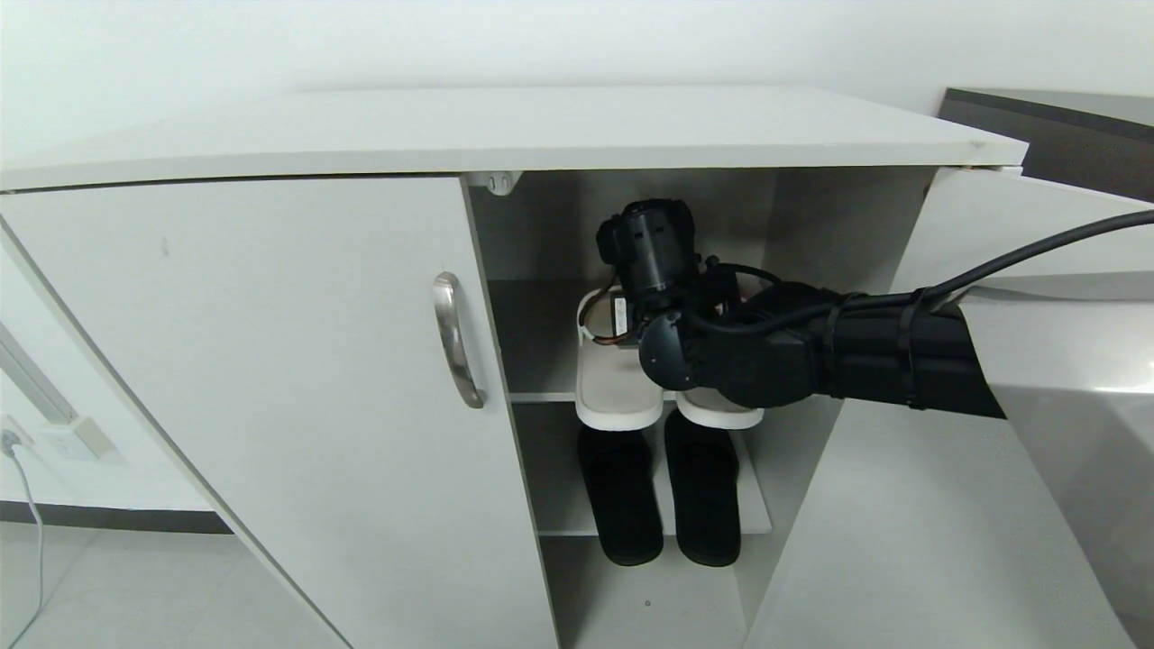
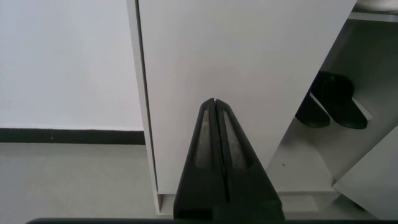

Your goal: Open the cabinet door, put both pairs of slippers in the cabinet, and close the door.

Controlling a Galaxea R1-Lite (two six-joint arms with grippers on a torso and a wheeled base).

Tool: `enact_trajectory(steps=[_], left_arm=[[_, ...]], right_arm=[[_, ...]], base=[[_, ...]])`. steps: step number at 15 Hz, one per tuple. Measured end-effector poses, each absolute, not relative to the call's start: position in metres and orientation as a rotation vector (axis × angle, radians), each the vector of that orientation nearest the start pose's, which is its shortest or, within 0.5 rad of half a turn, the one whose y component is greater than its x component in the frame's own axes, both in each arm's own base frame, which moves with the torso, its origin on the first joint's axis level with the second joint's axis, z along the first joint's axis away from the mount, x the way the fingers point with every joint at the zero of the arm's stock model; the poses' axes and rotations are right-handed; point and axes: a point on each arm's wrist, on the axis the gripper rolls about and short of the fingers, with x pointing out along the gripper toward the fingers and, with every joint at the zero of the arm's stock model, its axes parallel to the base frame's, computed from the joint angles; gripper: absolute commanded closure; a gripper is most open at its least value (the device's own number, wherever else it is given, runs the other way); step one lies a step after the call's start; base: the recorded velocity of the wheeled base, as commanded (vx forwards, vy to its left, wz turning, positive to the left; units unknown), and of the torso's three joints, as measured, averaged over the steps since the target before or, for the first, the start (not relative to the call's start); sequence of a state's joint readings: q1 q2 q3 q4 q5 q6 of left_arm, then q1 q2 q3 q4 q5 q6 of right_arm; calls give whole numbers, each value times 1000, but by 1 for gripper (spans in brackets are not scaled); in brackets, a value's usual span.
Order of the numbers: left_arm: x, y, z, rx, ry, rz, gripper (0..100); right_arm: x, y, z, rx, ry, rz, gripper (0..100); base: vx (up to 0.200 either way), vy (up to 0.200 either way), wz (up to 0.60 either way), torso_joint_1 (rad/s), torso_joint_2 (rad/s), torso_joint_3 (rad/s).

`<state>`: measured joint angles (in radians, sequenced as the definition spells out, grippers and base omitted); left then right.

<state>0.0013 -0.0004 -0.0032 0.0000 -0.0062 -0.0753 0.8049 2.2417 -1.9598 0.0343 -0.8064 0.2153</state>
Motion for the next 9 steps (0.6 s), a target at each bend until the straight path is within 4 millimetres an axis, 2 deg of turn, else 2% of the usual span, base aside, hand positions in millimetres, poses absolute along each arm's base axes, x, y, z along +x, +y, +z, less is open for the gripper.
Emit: enact_trajectory(steps=[1, 6, 9], left_arm=[[-23, 0, 76, -75, -4, -5, 100], [-23, 0, 76, -76, -4, -5, 100], [-23, 0, 76, -76, -4, -5, 100]], right_arm=[[335, 325, 229, -14, 218, -25, 0], [335, 326, 225, -22, 227, -22, 0], [328, 326, 221, -40, 246, -13, 0]], base=[[0, 0, 0, 0, 0, 0], [0, 0, 0, 0, 0, 0], [0, 0, 0, 0, 0, 0]])
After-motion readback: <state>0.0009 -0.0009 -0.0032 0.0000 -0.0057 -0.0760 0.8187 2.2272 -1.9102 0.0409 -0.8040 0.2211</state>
